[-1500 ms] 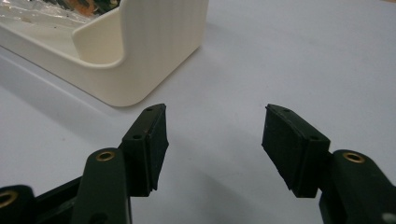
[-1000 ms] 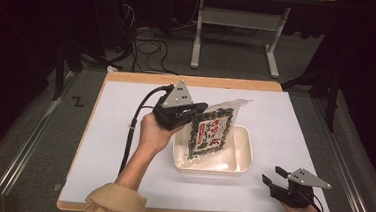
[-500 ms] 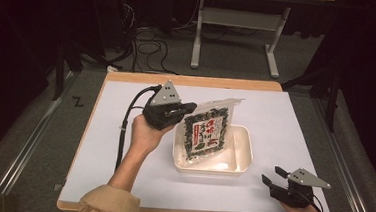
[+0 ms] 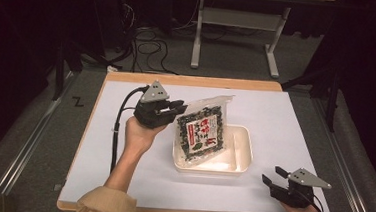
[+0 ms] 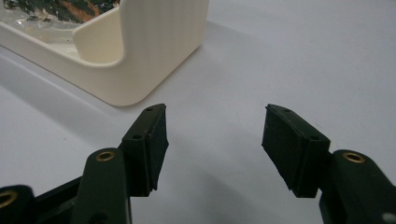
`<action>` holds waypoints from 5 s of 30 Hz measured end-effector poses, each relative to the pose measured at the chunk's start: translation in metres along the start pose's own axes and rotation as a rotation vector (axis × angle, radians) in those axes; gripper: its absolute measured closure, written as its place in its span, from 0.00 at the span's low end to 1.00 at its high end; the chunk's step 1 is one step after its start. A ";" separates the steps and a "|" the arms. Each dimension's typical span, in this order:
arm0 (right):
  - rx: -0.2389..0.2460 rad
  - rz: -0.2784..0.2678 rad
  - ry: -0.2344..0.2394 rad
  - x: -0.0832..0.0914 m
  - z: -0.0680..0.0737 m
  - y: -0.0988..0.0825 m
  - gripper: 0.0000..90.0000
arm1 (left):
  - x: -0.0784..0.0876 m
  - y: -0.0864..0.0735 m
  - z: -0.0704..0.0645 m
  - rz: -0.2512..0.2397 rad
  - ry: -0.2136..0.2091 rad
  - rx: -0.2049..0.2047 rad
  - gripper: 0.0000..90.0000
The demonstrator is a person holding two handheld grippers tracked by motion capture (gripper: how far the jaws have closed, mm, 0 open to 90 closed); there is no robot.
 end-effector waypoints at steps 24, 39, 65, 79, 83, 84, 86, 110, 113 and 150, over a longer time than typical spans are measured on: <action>-0.005 -0.004 0.002 0.000 -0.001 0.000 0.45 | 0.028 0.003 0.010 -0.048 0.118 0.079 0.42; -0.009 -0.004 0.002 -0.001 -0.001 0.000 0.45 | 0.067 0.003 0.003 -0.124 0.095 0.118 0.36; -0.009 0.004 -0.003 -0.001 0.000 -0.001 0.45 | 0.107 -0.036 -0.010 -0.124 0.117 0.211 0.33; -0.010 0.005 -0.002 -0.001 0.000 -0.001 0.45 | 0.115 -0.056 -0.017 -0.107 0.156 0.251 0.31; -0.014 0.006 -0.001 -0.001 0.000 -0.001 0.45 | 0.114 -0.068 -0.018 -0.078 0.187 0.250 0.32; -0.015 0.003 -0.002 -0.001 0.000 -0.001 0.45 | 0.114 -0.070 -0.018 -0.076 0.189 0.252 0.32; -0.013 0.005 0.000 -0.001 -0.001 -0.001 0.45 | 0.114 -0.074 -0.018 -0.073 0.189 0.258 0.32; -0.018 0.008 -0.001 -0.001 -0.001 -0.001 0.45 | 0.099 -0.105 -0.024 -0.010 0.200 0.275 0.32; -0.017 0.008 -0.001 -0.001 -0.001 -0.002 0.45 | 0.098 -0.108 -0.024 -0.003 0.196 0.285 0.32; -0.015 0.009 0.001 -0.002 0.000 -0.002 0.45 | 0.059 -0.145 -0.034 0.091 0.125 0.332 0.29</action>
Point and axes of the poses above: each handheld gripper's, and its own axes: x roughly backward along the jaws, y roughly out of its top, z roughly to its left, the point moved 6 cm from there along -x, roughly forward along the jaws
